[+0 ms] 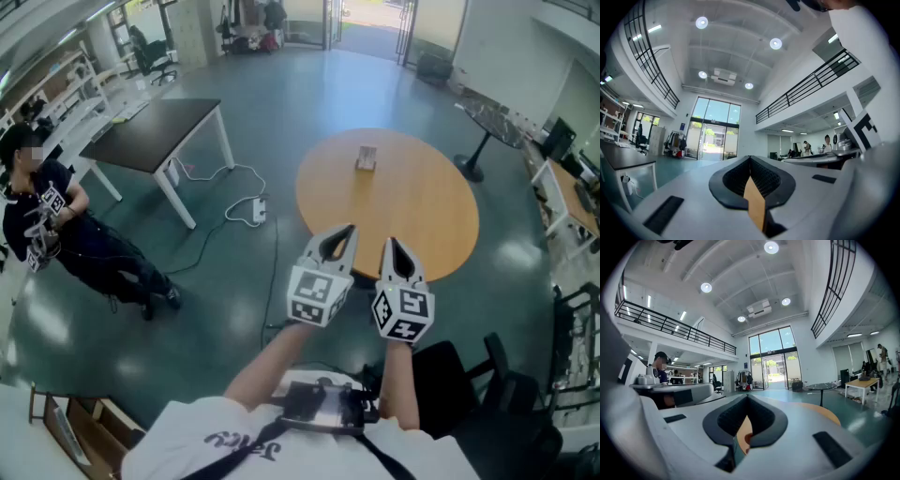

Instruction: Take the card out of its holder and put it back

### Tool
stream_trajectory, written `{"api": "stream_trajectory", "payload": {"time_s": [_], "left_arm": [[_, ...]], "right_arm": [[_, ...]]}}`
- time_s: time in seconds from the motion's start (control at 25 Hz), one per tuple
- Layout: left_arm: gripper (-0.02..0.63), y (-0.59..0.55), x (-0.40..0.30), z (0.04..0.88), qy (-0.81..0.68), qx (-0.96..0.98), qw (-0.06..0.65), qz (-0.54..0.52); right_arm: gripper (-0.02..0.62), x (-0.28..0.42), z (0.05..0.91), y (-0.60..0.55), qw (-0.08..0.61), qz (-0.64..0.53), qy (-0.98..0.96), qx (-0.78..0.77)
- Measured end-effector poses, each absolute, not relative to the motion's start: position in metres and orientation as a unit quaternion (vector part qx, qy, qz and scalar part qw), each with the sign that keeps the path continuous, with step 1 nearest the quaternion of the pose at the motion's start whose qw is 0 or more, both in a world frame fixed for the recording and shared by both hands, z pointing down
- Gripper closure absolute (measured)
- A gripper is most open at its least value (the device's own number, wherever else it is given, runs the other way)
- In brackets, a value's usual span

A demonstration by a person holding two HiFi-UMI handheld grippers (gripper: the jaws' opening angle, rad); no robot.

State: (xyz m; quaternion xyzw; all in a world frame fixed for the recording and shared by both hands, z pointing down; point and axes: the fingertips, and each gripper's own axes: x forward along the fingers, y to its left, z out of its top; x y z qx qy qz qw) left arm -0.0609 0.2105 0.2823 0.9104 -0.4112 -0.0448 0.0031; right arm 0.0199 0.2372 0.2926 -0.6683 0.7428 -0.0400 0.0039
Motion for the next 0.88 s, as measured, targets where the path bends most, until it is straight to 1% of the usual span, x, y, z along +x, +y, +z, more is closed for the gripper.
{"api": "stream_trajectory", "payload": {"time_s": [0.44,0.68,0.88], "left_arm": [[0.597,0.237,-0.018,0.292,-0.409,0.911,0.013,-0.043],[0.597,0.251,-0.006,0.307,-0.414,0.91,0.009,-0.023],[0.597,0.247,0.001,0.317,-0.416,0.909,0.017,-0.006]], "right_arm": [[0.581,0.053,0.305,0.264,0.008,-0.051,0.751,-0.659],[0.581,0.065,0.314,0.273,0.045,-0.078,0.754,-0.65],[0.58,0.07,0.322,0.268,0.045,-0.091,0.76,-0.642]]}}
